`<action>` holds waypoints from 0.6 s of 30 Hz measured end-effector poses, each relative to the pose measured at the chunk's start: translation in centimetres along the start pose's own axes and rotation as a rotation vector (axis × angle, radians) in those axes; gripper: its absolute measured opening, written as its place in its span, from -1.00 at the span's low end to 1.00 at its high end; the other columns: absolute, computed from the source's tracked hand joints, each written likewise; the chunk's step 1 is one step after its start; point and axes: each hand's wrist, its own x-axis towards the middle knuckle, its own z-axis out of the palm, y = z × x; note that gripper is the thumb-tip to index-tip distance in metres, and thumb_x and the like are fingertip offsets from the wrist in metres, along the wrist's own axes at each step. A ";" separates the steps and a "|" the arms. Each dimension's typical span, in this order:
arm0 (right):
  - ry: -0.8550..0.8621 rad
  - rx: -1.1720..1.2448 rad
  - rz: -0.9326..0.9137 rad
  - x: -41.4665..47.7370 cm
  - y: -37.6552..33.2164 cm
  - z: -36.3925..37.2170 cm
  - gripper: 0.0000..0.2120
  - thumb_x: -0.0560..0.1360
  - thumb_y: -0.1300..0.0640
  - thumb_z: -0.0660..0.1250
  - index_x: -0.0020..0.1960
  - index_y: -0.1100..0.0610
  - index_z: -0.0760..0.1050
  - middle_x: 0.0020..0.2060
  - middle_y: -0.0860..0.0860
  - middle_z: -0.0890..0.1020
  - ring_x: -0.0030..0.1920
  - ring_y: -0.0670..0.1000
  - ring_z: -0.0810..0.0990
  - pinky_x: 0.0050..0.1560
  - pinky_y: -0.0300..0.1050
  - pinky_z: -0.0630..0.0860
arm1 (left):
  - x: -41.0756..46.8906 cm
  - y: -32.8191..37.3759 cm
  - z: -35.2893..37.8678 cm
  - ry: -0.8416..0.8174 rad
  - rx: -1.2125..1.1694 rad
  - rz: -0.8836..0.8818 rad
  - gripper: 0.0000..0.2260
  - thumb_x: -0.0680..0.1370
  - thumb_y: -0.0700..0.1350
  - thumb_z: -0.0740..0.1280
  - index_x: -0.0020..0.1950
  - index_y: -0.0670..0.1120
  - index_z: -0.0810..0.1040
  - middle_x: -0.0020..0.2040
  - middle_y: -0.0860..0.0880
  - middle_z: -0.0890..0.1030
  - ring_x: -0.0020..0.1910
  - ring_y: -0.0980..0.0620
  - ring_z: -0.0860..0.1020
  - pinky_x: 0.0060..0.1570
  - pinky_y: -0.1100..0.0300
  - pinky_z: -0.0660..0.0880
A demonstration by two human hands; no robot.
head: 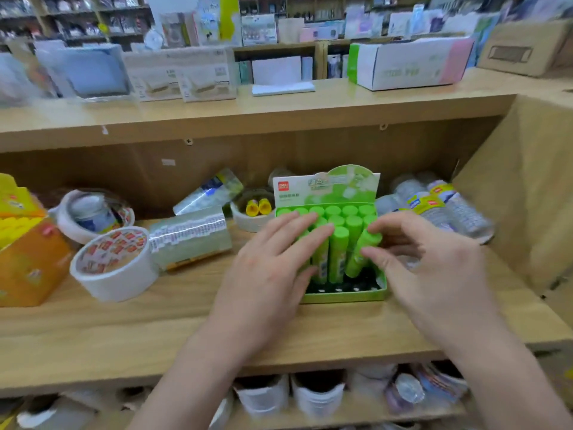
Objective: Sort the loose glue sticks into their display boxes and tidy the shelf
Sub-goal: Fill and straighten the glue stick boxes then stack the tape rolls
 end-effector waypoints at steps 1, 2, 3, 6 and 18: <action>-0.004 -0.017 -0.019 0.0 0.2 0.2 -0.82 0.34 0.13 0.44 -0.06 0.03 0.57 -0.29 -0.07 0.64 -0.26 -0.09 0.61 -0.22 -0.11 0.53 | 0.0 0.0 0.0 0.008 -0.008 -0.006 -0.57 0.50 -0.12 0.30 0.39 -0.05 0.46 0.36 -0.02 0.48 0.35 -0.03 0.37 0.38 0.20 0.24; -0.007 -0.028 -0.036 0.1 0.4 0.4 -0.83 0.34 0.13 0.44 -0.07 0.08 0.59 -0.29 -0.07 0.64 -0.25 -0.09 0.60 -0.23 -0.12 0.52 | 0.0 -0.1 0.1 0.010 -0.012 -0.011 -0.56 0.49 -0.16 0.33 0.39 -0.05 0.46 0.36 -0.01 0.48 0.36 -0.02 0.37 0.40 0.21 0.23; -0.006 -0.033 -0.052 0.1 0.6 0.5 -0.84 0.34 0.13 0.43 -0.08 0.12 0.61 -0.28 -0.05 0.64 -0.24 -0.08 0.59 -0.22 -0.13 0.51 | 0.0 -0.1 0.2 0.010 -0.018 -0.014 -0.54 0.48 -0.18 0.35 0.39 -0.05 0.46 0.36 -0.01 0.48 0.36 -0.02 0.37 0.41 0.20 0.23; -0.003 -0.099 -0.148 0.3 1.1 0.6 -0.87 0.38 0.16 0.42 -0.10 0.18 0.63 -0.16 0.00 0.65 -0.12 -0.04 0.57 -0.06 -0.12 0.48 | -0.1 0.0 0.5 0.017 -0.058 -0.025 -0.54 0.48 -0.22 0.36 0.38 -0.07 0.47 0.36 -0.02 0.47 0.37 -0.05 0.38 0.40 0.11 0.27; -0.083 -0.184 -0.112 -0.8 1.8 1.0 -0.72 0.40 0.13 0.38 0.10 0.08 0.55 0.10 0.08 0.47 0.04 0.11 0.50 0.07 -0.04 0.43 | -0.5 0.5 0.5 0.037 -0.027 -0.048 -0.42 0.40 -0.42 0.28 0.40 -0.07 0.45 0.38 -0.05 0.46 0.40 -0.08 0.36 0.41 0.13 0.27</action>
